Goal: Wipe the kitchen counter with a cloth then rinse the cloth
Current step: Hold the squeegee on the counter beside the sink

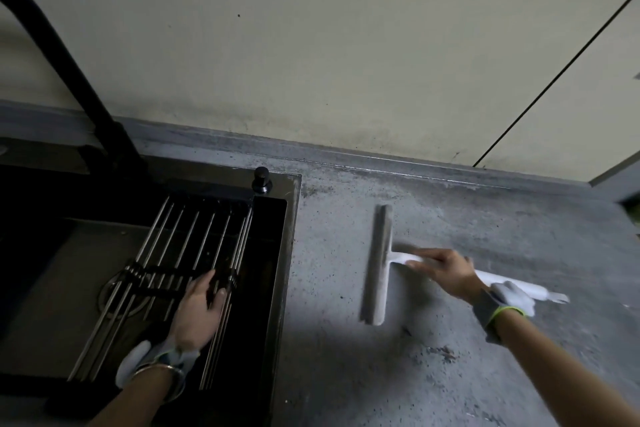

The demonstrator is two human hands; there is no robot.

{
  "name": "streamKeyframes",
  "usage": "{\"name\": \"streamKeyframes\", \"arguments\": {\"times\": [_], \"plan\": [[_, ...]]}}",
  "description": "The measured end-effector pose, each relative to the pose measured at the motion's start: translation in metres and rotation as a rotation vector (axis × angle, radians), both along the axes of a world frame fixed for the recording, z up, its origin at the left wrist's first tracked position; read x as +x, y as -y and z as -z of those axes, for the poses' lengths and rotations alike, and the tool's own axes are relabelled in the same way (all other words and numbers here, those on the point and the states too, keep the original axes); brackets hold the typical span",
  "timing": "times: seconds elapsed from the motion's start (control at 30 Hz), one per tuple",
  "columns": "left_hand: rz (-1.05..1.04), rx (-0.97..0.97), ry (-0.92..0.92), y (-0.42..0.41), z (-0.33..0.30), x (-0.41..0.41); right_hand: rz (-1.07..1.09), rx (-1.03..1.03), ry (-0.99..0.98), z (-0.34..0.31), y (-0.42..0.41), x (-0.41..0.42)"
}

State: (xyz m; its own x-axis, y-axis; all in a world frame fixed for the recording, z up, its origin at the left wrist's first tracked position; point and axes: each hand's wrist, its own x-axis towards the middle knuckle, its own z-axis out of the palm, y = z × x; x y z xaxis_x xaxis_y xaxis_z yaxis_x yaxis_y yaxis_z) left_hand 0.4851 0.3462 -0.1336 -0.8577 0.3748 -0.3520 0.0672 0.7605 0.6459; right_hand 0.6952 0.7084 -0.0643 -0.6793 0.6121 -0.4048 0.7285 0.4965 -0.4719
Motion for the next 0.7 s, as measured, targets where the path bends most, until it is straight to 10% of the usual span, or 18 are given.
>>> {"name": "streamKeyframes", "arguments": {"times": [0.7], "plan": [[0.098,0.039,0.064,0.001,-0.011,0.028,-0.330,0.054,-0.031,0.013,0.147,-0.017]]}}
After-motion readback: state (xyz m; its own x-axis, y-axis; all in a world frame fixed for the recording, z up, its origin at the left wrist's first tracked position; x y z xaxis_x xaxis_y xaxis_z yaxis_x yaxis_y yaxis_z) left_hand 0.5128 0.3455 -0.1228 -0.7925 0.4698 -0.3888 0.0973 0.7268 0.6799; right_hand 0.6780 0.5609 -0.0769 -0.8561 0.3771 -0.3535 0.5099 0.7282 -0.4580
